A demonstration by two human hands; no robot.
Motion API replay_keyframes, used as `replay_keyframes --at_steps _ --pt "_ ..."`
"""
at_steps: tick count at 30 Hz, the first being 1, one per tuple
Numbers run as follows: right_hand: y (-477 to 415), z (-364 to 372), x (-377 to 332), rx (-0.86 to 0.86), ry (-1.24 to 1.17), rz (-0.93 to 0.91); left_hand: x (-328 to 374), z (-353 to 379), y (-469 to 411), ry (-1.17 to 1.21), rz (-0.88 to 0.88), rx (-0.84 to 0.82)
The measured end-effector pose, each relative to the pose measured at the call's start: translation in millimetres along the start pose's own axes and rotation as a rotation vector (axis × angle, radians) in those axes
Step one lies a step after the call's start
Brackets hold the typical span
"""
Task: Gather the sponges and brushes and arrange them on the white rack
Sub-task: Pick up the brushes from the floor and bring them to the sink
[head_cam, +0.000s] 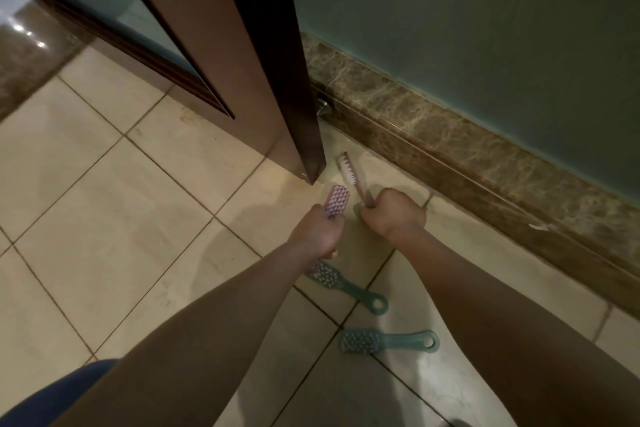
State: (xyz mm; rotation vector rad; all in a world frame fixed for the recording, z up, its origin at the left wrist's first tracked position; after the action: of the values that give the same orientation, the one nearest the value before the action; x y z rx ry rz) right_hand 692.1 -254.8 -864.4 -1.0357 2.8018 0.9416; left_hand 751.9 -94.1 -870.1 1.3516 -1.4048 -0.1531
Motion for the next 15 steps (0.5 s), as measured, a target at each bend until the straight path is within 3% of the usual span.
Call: replay_keyframes --at_steps 2,5,10,13,15 --pt "4.7 9.5 -9.4 -0.010 -0.028 -0.101 1.1 1.8 0.0 0.009 0.009 -0.010" --pt "12.5 23.1 -15.5 -0.082 -0.253 -0.193 6.9 1.9 1.6 -0.005 0.023 0.005" --pt "48.5 17.3 -4.1 -0.196 -0.643 -0.163 22.3 -1.4 26.2 0.151 0.023 0.075" --pt "94.1 -9.2 7.1 -0.220 -0.739 -0.109 25.7 2.2 70.3 0.390 -0.049 0.121" --pt "128.3 -31.7 11.3 -0.247 -0.779 -0.067 31.4 6.8 106.2 0.430 -0.092 0.115"
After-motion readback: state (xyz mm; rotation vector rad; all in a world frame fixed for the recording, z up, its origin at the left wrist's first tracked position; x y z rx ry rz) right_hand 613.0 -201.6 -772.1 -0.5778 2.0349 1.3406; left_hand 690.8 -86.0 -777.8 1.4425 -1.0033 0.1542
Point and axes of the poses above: each hand's wrist, its own y-axis away from the middle knuckle, its own z-axis out of the palm, x = y × z, the point moved 10 cm from there along -y, towards the middle knuckle, and after that the axes turned 6 degrees about y, right-handed, at the moved point
